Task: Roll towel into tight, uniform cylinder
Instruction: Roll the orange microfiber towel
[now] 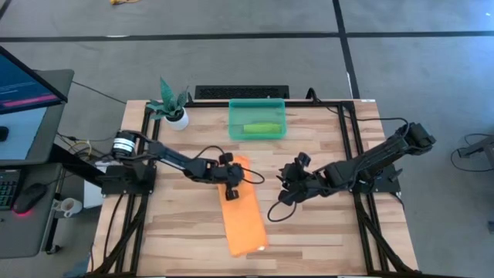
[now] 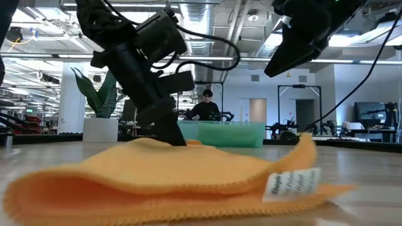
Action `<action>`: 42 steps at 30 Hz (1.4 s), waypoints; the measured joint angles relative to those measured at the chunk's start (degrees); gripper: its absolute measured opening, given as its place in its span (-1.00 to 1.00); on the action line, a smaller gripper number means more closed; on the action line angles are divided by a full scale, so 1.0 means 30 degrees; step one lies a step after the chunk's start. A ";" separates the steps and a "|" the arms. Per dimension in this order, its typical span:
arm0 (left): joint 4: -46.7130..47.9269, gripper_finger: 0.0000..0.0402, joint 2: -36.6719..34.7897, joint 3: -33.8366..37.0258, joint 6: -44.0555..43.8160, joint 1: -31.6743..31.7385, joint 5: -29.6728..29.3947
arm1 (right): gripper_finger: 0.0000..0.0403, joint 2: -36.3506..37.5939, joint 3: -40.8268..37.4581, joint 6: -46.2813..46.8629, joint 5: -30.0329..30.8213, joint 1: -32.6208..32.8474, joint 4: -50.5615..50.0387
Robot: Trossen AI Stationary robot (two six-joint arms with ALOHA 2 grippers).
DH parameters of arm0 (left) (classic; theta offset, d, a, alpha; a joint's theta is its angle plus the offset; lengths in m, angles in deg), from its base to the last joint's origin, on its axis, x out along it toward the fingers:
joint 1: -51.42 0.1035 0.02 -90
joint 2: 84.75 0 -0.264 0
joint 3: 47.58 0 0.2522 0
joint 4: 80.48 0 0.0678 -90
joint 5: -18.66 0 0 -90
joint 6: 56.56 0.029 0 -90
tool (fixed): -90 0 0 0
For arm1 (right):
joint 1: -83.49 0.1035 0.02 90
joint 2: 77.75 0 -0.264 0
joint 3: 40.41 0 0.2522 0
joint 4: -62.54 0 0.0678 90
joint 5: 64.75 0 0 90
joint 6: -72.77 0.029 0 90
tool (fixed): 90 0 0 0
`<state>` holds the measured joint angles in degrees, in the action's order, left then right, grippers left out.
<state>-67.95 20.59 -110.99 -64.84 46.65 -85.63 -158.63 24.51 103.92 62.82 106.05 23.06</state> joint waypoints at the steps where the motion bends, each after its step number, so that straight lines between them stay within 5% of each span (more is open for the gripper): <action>1: -0.0066 -0.67 0.0141 -0.0211 0.0260 -0.0101 0.0034 | -0.32 0.0000 0.0000 0.0135 -0.0042 0.0078 -0.0019; 10: 0.4027 -0.67 -0.0448 -0.3258 0.3386 -0.1205 -0.3173 | -0.31 -0.0001 0.0000 0.0314 -0.0058 0.0840 0.0304; 15: 0.9191 -0.67 -0.1569 -0.5289 0.2524 -0.3102 -0.5077 | -0.32 0.0000 -0.0007 -0.0027 -0.0054 0.1610 0.0924; 21: 1.1667 -0.67 -0.2126 -0.5406 0.0442 -0.6229 -0.4519 | -0.31 -0.0007 -0.0003 -0.0048 -0.0054 0.2374 0.1749; 30: 0.6147 -0.67 -0.1930 -0.2093 0.0125 -0.7314 -0.3387 | -0.31 -0.0007 -0.0007 -0.0034 -0.0046 0.2441 0.2523; 42: 0.6011 -0.67 -0.1957 -0.0045 0.2855 -0.5247 -0.2054 | -0.31 -0.0007 -0.0007 -0.0034 -0.0032 0.2434 0.2743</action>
<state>-49.92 14.71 -111.12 -56.27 30.91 -91.79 -158.66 24.49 103.81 62.73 113.35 31.29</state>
